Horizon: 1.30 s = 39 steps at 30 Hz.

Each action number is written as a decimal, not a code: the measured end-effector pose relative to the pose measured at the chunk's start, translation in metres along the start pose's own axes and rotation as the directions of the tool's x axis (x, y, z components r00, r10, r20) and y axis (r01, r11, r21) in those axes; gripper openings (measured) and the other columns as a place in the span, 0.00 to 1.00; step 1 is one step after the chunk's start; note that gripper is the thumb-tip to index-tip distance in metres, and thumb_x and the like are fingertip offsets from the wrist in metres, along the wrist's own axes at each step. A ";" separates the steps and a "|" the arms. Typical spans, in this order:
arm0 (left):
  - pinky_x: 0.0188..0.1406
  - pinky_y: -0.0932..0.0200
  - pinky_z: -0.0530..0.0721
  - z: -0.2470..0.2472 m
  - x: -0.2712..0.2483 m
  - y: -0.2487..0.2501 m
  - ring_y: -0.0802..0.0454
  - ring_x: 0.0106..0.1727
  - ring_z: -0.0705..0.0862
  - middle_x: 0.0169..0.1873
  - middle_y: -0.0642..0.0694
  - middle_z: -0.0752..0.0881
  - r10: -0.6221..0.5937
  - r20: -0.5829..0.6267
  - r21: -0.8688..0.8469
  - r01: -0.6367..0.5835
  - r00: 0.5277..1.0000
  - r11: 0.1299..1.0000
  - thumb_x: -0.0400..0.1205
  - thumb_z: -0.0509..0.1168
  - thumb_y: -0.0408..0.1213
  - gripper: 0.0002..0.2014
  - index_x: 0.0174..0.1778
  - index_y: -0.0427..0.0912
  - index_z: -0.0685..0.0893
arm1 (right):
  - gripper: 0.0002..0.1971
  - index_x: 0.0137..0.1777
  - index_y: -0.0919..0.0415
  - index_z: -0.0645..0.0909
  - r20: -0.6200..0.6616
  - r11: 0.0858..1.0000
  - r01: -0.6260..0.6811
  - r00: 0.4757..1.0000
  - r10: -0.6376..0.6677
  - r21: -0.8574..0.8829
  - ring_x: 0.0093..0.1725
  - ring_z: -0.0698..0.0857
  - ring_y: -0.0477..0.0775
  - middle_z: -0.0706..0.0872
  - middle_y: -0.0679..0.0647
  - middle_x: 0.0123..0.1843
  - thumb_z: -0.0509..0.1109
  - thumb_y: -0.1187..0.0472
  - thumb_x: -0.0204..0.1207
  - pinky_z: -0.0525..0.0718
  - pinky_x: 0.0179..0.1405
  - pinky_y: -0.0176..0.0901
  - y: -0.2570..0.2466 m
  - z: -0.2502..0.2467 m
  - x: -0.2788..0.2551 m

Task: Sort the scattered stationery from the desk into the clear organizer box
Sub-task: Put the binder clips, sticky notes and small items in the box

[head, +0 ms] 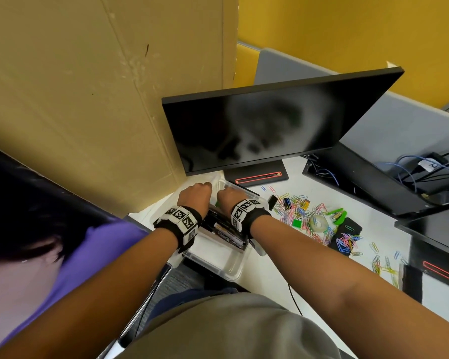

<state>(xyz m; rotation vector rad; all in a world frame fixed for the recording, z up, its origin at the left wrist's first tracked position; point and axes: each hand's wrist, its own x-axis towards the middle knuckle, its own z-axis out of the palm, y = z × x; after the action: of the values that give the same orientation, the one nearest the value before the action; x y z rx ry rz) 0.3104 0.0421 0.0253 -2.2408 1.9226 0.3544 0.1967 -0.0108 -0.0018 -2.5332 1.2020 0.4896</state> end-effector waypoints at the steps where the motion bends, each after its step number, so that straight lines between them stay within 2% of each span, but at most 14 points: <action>1: 0.45 0.49 0.81 0.000 0.000 0.000 0.37 0.53 0.86 0.53 0.39 0.86 0.003 0.000 0.003 -0.003 1.000 1.000 0.82 0.64 0.32 0.11 0.60 0.39 0.77 | 0.12 0.61 0.67 0.82 0.009 1.000 0.003 1.000 -0.003 0.016 0.56 0.88 0.63 0.86 0.65 0.59 0.59 0.68 0.84 0.83 0.49 0.47 0.000 -0.001 -0.001; 6: 0.45 0.49 0.81 0.001 0.001 0.003 0.37 0.54 0.86 0.53 0.39 0.86 0.013 -0.001 0.025 -0.013 1.000 1.000 0.82 0.65 0.33 0.12 0.61 0.40 0.78 | 0.11 0.60 0.64 0.81 -0.022 0.993 0.018 1.000 -0.015 0.114 0.56 0.87 0.61 0.86 0.62 0.58 0.62 0.67 0.82 0.83 0.54 0.47 0.004 -0.003 -0.005; 10: 0.47 0.49 0.82 -0.002 0.004 0.008 0.37 0.54 0.86 0.54 0.39 0.86 0.014 0.004 0.047 -0.014 1.000 0.999 0.82 0.64 0.34 0.12 0.61 0.41 0.78 | 0.12 0.59 0.66 0.82 -0.065 0.977 0.019 0.998 -0.005 0.212 0.58 0.85 0.62 0.86 0.64 0.59 0.65 0.61 0.80 0.83 0.57 0.48 0.009 -0.006 -0.012; 14: 0.46 0.49 0.81 -0.004 0.004 0.015 0.37 0.55 0.85 0.56 0.38 0.85 0.001 0.004 0.052 -0.001 1.000 0.999 0.82 0.64 0.33 0.14 0.63 0.41 0.77 | 0.18 0.69 0.60 0.81 -0.096 0.918 -0.013 0.994 0.055 0.396 0.65 0.84 0.62 0.85 0.62 0.66 0.64 0.64 0.80 0.82 0.66 0.51 0.022 -0.012 -0.020; 16: 0.47 0.48 0.81 -0.006 0.004 0.021 0.37 0.55 0.85 0.56 0.38 0.85 0.005 -0.003 0.050 -0.005 1.000 0.999 0.82 0.63 0.33 0.14 0.64 0.41 0.76 | 0.17 0.68 0.58 0.83 -0.149 0.880 0.013 0.987 0.065 0.474 0.65 0.84 0.61 0.86 0.60 0.66 0.63 0.65 0.81 0.81 0.67 0.49 0.033 -0.017 -0.030; 19: 0.49 0.47 0.82 -0.010 0.006 0.036 0.36 0.56 0.85 0.57 0.37 0.85 0.026 -0.013 0.037 -0.026 1.000 0.999 0.82 0.62 0.34 0.14 0.65 0.41 0.76 | 0.14 0.62 0.59 0.86 -0.250 0.830 0.064 0.964 0.093 0.555 0.58 0.87 0.59 0.89 0.59 0.59 0.64 0.65 0.81 0.80 0.58 0.42 0.052 -0.024 -0.049; 22: 0.51 0.46 0.82 -0.014 0.008 0.059 0.36 0.57 0.85 0.58 0.37 0.85 0.061 -0.017 0.040 -0.060 0.998 0.997 0.83 0.60 0.35 0.14 0.65 0.42 0.77 | 0.12 0.57 0.58 0.87 -0.288 0.780 0.054 0.943 0.165 0.624 0.50 0.87 0.54 0.90 0.56 0.53 0.63 0.67 0.80 0.78 0.47 0.38 0.076 -0.025 -0.068; 25: 0.51 0.47 0.83 -0.014 0.009 0.089 0.37 0.56 0.86 0.57 0.37 0.86 0.096 -0.015 0.038 -0.095 0.995 0.995 0.84 0.59 0.34 0.13 0.63 0.42 0.79 | 0.12 0.55 0.57 0.86 -0.313 0.751 0.031 0.920 0.237 0.660 0.47 0.87 0.55 0.90 0.55 0.50 0.63 0.67 0.80 0.80 0.45 0.41 0.103 -0.020 -0.089; 28: 0.52 0.47 0.84 -0.012 0.011 0.120 0.39 0.56 0.86 0.55 0.39 0.87 0.144 -0.028 0.025 -0.143 0.989 0.989 0.84 0.60 0.35 0.10 0.60 0.43 0.80 | 0.12 0.57 0.55 0.86 -0.302 0.745 -0.037 0.900 0.314 0.666 0.48 0.86 0.54 0.89 0.56 0.51 0.63 0.64 0.81 0.85 0.50 0.45 0.132 -0.008 -0.107; 33: 0.54 0.48 0.85 -0.004 0.021 0.158 0.41 0.57 0.86 0.56 0.40 0.87 0.164 -0.018 -0.023 -0.164 0.986 0.986 0.85 0.62 0.42 0.12 0.62 0.44 0.80 | 0.11 0.60 0.56 0.83 -0.205 0.715 -0.196 0.877 0.434 0.671 0.49 0.85 0.54 0.87 0.55 0.51 0.65 0.64 0.81 0.81 0.50 0.42 0.184 0.018 -0.134; 37: 0.59 0.47 0.83 0.007 0.028 0.170 0.39 0.62 0.84 0.62 0.39 0.85 0.145 -0.018 -0.017 -0.145 0.989 0.989 0.85 0.64 0.48 0.20 0.69 0.42 0.76 | 0.14 0.65 0.56 0.81 -0.149 0.736 -0.330 0.852 0.502 0.592 0.59 0.84 0.60 0.84 0.59 0.62 0.68 0.62 0.79 0.83 0.58 0.49 0.217 0.042 -0.147; 39: 0.58 0.45 0.84 0.012 0.031 0.172 0.38 0.62 0.84 0.62 0.39 0.84 0.116 -0.011 0.004 -0.116 0.993 0.993 0.84 0.65 0.45 0.20 0.70 0.42 0.74 | 0.18 0.70 0.57 0.77 -0.101 0.751 -0.383 0.855 0.508 0.538 0.63 0.82 0.62 0.79 0.60 0.66 0.68 0.61 0.79 0.81 0.61 0.51 0.228 0.052 -0.150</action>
<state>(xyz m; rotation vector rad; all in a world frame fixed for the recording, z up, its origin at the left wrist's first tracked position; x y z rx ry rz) 0.1446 -0.0105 0.0102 -2.1392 2.0625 0.3552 -0.0803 -0.0256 -0.0121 -1.8810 1.7782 -0.0582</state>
